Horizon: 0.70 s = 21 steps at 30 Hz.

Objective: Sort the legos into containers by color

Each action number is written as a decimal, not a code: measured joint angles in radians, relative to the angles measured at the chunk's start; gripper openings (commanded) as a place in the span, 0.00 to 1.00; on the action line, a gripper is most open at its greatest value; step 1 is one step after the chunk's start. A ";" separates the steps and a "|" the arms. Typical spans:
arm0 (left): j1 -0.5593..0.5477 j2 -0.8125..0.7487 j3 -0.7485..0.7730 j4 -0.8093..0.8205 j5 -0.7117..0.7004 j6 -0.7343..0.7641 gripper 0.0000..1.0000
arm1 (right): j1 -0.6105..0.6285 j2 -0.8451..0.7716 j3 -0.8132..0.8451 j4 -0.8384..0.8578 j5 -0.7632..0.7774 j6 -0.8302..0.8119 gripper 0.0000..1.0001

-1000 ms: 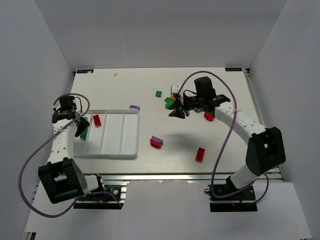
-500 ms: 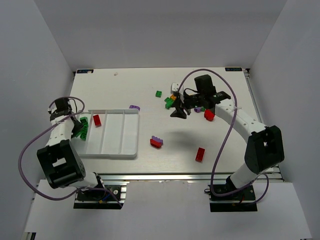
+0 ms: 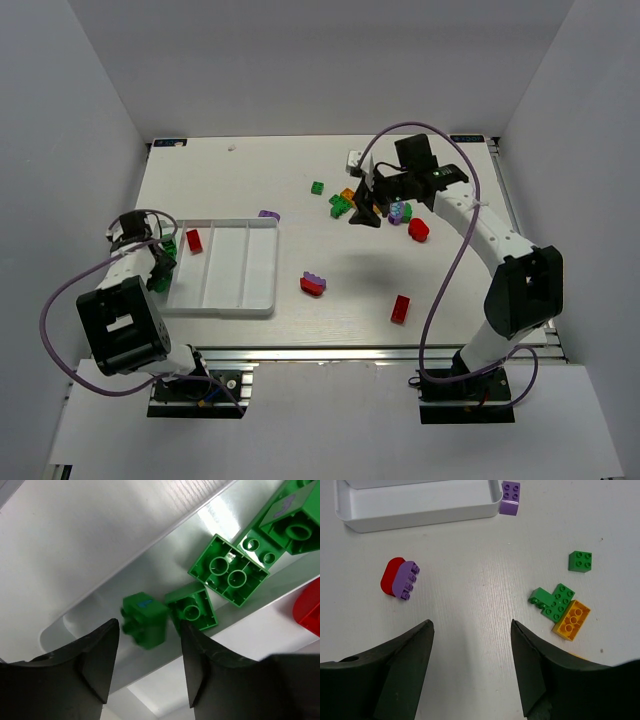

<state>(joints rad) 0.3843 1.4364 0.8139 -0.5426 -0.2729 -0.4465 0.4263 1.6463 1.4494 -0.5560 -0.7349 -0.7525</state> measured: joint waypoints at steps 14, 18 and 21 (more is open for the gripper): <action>0.000 -0.181 -0.008 0.003 0.144 -0.032 0.98 | -0.012 0.074 0.055 0.060 0.196 0.213 0.63; 0.000 -0.278 -0.008 0.006 0.259 -0.079 0.98 | -0.034 0.198 0.172 0.055 0.264 0.318 0.63; 0.000 -0.328 -0.008 0.008 0.340 -0.119 0.98 | -0.043 0.319 0.312 0.015 0.280 0.384 0.59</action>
<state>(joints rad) 0.3843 1.1080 0.8062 -0.5343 0.0669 -0.5655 0.3832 1.9648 1.7615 -0.5411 -0.4549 -0.3683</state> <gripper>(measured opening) 0.982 0.614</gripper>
